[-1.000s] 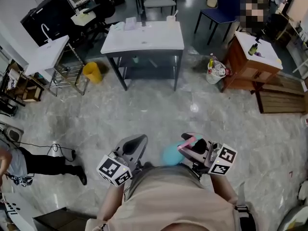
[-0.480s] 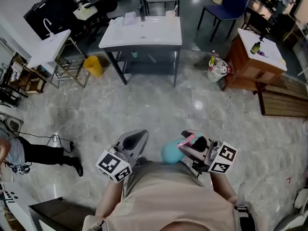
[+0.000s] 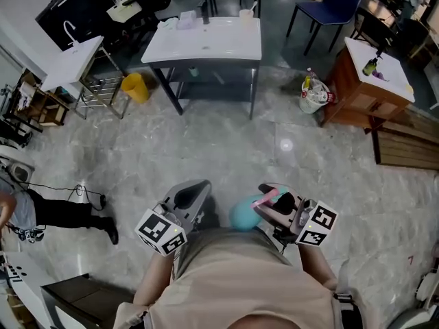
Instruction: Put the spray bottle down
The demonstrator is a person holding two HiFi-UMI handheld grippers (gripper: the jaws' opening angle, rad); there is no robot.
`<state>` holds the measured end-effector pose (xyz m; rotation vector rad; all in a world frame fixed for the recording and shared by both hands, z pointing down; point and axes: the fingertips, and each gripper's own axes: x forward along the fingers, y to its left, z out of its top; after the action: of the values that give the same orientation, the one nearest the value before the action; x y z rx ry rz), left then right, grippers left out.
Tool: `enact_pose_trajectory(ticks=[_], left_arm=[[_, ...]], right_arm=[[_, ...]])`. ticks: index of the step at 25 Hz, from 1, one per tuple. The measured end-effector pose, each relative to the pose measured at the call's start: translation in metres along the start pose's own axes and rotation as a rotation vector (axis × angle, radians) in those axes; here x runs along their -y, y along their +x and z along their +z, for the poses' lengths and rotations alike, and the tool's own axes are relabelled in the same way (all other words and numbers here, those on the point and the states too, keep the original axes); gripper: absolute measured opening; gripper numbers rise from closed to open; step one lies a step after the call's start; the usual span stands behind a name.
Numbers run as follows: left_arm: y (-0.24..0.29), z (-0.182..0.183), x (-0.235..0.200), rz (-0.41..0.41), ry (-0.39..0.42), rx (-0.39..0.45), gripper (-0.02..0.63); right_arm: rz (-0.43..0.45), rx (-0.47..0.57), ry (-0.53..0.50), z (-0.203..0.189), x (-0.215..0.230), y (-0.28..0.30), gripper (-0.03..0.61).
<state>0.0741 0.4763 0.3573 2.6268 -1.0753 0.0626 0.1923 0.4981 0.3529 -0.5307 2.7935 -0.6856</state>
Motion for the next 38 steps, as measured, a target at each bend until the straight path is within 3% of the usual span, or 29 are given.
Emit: enact_pose_trajectory(ticks=[38], left_arm=[[0.024, 0.034, -0.154, -0.138, -0.045, 0.044, 0.008]], right_arm=[[-0.203, -0.07, -0.05, 0.022, 0.069, 0.126, 0.192]])
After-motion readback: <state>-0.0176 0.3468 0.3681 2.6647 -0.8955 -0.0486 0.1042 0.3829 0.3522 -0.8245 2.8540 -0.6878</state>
